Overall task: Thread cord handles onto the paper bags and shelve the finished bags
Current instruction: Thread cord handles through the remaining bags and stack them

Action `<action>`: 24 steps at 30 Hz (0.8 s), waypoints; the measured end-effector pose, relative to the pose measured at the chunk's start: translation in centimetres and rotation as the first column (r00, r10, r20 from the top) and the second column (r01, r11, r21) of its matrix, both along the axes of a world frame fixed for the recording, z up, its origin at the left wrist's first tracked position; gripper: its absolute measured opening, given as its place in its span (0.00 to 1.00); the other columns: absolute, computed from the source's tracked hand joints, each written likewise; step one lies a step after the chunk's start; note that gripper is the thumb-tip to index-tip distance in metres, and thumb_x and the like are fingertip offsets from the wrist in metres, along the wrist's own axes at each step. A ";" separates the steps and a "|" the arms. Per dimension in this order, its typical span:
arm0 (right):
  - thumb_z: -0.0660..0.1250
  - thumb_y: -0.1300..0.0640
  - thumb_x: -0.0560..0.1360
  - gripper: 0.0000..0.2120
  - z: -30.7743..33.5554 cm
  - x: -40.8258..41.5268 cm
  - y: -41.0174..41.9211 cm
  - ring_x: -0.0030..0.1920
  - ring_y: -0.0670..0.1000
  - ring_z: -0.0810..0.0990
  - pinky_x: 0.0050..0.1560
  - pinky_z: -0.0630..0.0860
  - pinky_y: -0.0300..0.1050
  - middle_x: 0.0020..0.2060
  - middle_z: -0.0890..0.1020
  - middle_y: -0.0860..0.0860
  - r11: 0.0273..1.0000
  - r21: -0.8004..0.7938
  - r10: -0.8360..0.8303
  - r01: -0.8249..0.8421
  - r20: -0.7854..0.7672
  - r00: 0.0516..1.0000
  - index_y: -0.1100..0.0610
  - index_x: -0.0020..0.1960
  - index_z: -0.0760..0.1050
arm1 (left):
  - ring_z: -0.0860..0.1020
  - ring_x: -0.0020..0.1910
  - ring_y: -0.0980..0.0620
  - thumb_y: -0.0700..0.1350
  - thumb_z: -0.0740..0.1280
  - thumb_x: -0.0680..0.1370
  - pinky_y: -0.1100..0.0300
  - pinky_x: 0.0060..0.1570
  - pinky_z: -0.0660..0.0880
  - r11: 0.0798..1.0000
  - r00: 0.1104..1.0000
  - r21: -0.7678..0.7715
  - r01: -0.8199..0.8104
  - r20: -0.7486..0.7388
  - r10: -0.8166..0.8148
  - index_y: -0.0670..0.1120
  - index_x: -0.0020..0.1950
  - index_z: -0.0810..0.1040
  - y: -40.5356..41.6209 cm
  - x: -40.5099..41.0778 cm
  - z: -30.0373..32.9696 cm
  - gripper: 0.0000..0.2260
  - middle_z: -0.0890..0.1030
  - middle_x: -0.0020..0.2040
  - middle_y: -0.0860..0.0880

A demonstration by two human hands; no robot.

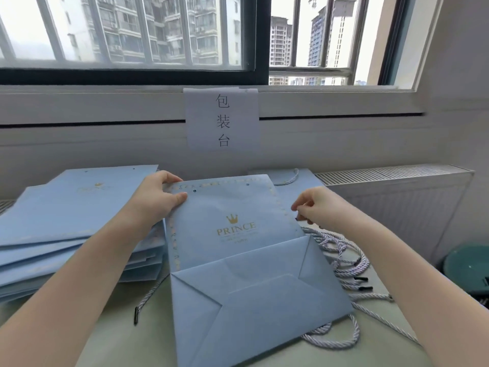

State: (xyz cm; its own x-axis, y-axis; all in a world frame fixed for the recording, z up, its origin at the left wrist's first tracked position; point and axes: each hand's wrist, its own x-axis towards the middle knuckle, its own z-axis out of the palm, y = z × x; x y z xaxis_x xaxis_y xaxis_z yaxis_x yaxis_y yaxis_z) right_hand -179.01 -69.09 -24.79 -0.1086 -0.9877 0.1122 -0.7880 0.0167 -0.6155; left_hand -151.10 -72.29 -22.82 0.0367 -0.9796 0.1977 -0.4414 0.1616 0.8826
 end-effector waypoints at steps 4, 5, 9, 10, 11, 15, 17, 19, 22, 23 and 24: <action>0.65 0.60 0.75 0.09 -0.2 -0.7 0.0 0.48 0.52 0.78 0.47 0.74 0.42 0.49 0.81 0.53 0.991 0.126 0.009 0.032 -0.316 0.949 0.56 0.55 0.78 | 0.78 0.43 0.43 0.36 0.67 0.77 0.52 0.48 0.77 1.000 0.999 0.009 -0.019 0.048 0.018 0.44 0.54 0.74 -0.1 -0.2 -0.4 0.08 0.78 0.47 0.43; 0.66 0.57 0.75 0.11 -0.4 -0.7 0.0 0.50 0.53 0.78 0.49 0.75 0.43 0.51 0.80 0.53 0.988 0.145 0.006 0.047 -0.346 0.938 0.56 0.56 0.77 | 0.78 0.45 0.42 0.36 0.67 0.77 0.51 0.50 0.76 1.000 0.998 0.015 -0.022 0.060 0.021 0.44 0.54 0.74 -0.1 -0.2 -0.5 0.08 0.77 0.48 0.42; 0.66 0.54 0.76 0.16 -1.5 -0.3 -0.1 0.53 0.57 0.76 0.46 0.72 0.45 0.54 0.78 0.56 0.985 0.149 -0.020 0.091 -0.422 0.906 0.60 0.60 0.72 | 0.78 0.47 0.42 0.37 0.67 0.77 0.52 0.49 0.75 0.999 0.997 0.044 -0.023 0.074 0.020 0.44 0.56 0.73 -0.1 -0.4 -0.7 0.09 0.77 0.50 0.42; 0.65 0.55 0.76 0.15 -1.7 -0.1 -0.2 0.54 0.58 0.76 0.45 0.71 0.45 0.54 0.78 0.57 0.985 0.133 -0.040 0.108 -0.436 0.899 0.61 0.60 0.71 | 0.77 0.47 0.42 0.37 0.67 0.77 0.52 0.49 0.75 0.998 0.997 0.050 -0.023 0.073 0.020 0.44 0.56 0.74 -0.1 -0.4 -0.7 0.09 0.76 0.50 0.42; 0.64 0.56 0.77 0.14 -1.9 0.0 -0.3 0.55 0.59 0.76 0.45 0.72 0.46 0.54 0.78 0.58 0.986 0.123 -0.050 0.116 -0.442 0.896 0.63 0.59 0.71 | 0.77 0.47 0.42 0.37 0.67 0.77 0.52 0.50 0.75 0.998 0.997 0.056 -0.025 0.072 0.021 0.43 0.57 0.74 -0.1 -0.4 -0.7 0.10 0.76 0.50 0.42; 0.64 0.59 0.75 0.07 -2.5 -0.2 -0.8 0.48 0.58 0.78 0.42 0.72 0.45 0.46 0.81 0.57 0.988 0.113 -0.054 0.109 -0.408 0.912 0.62 0.49 0.76 | 0.75 0.49 0.45 0.37 0.68 0.76 0.55 0.48 0.71 0.999 0.995 0.046 -0.029 0.099 0.024 0.40 0.61 0.75 -0.1 -0.5 -0.8 0.13 0.74 0.53 0.44; 0.62 0.60 0.74 0.05 -2.4 -0.4 -0.9 0.42 0.57 0.77 0.37 0.70 0.43 0.42 0.80 0.56 0.988 0.099 -0.072 0.122 -0.402 0.913 0.61 0.45 0.75 | 0.73 0.49 0.47 0.37 0.68 0.77 0.56 0.48 0.68 0.999 0.992 0.039 -0.031 0.125 0.025 0.39 0.61 0.74 -0.1 -0.6 -0.8 0.14 0.73 0.53 0.45; 0.61 0.59 0.75 0.06 -2.2 -0.4 -0.9 0.41 0.56 0.76 0.37 0.70 0.44 0.41 0.80 0.55 0.990 0.064 -0.092 0.127 -0.391 0.916 0.60 0.45 0.75 | 0.72 0.50 0.48 0.38 0.67 0.77 0.57 0.48 0.68 0.999 0.989 0.034 -0.030 0.144 0.025 0.40 0.62 0.74 -0.2 -0.5 -0.8 0.14 0.73 0.53 0.45; 0.59 0.58 0.76 0.06 -1.4 -0.2 -0.8 0.46 0.55 0.78 0.46 0.76 0.49 0.43 0.80 0.51 0.992 -0.044 -0.122 0.115 -0.273 0.954 0.57 0.47 0.74 | 0.73 0.51 0.47 0.38 0.67 0.77 0.57 0.49 0.68 0.999 0.987 0.032 -0.015 0.159 0.010 0.40 0.62 0.74 -0.3 -0.5 -0.7 0.14 0.74 0.55 0.44; 0.59 0.58 0.76 0.05 -1.1 -0.2 -0.7 0.45 0.53 0.79 0.46 0.76 0.48 0.41 0.81 0.51 0.991 -0.083 -0.119 0.105 -0.175 0.977 0.56 0.47 0.73 | 0.73 0.51 0.47 0.39 0.67 0.77 0.56 0.49 0.68 1.000 0.985 0.028 -0.013 0.171 0.008 0.40 0.62 0.74 -0.3 -0.5 -0.7 0.14 0.75 0.56 0.43; 0.59 0.58 0.77 0.05 -0.7 0.0 -0.5 0.42 0.52 0.79 0.44 0.76 0.45 0.39 0.82 0.50 0.988 -0.123 -0.103 0.094 -0.068 0.992 0.56 0.46 0.73 | 0.73 0.52 0.47 0.39 0.67 0.77 0.57 0.49 0.68 1.000 0.983 0.025 -0.011 0.184 0.007 0.40 0.62 0.74 -0.2 -0.5 -0.7 0.14 0.75 0.58 0.42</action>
State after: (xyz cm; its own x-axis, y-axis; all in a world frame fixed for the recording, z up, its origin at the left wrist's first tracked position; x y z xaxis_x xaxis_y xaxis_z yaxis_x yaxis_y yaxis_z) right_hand -178.96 -69.62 -25.48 -0.1916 -0.9516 0.2404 -0.8295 0.0260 -0.5579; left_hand -151.55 -72.52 -23.53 0.0110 -0.9843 0.1763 -0.5977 0.1349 0.7903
